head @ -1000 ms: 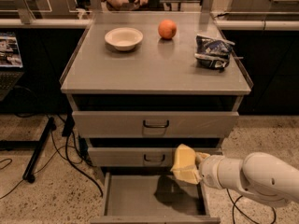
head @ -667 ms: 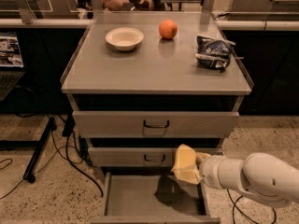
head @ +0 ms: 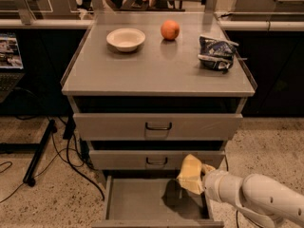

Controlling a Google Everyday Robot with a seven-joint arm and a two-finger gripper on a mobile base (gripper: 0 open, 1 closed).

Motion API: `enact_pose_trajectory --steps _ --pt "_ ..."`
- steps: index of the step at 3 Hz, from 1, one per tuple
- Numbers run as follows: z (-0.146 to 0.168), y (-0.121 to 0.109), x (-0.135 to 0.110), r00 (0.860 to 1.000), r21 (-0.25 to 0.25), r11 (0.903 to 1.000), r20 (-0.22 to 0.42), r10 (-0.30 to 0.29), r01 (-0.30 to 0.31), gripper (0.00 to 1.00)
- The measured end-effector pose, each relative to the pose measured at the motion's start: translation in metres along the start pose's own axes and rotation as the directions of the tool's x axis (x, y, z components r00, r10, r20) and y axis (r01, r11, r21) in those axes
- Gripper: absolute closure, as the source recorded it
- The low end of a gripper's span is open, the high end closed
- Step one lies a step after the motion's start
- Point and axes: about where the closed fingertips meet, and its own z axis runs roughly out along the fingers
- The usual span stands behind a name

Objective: Place sponge into bottom drawer

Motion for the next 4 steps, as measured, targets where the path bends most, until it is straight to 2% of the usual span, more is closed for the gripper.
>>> enact_pose_trajectory --steps 1,2,3,4 --pt "0.033 -0.019 0.039 0.998 -0.003 0.9975 0.004 0.070 -0.070 1.00" --pt "0.066 -0.035 0.079 0.989 -0.031 0.9890 -0.040 0.144 -0.145 1.00" --pt "0.094 -0.047 0.116 0.974 -0.045 0.9772 -0.107 0.202 -0.207 1.00" --pt "0.094 -0.047 0.116 0.974 -0.045 0.9772 -0.107 0.202 -0.207 1.00"
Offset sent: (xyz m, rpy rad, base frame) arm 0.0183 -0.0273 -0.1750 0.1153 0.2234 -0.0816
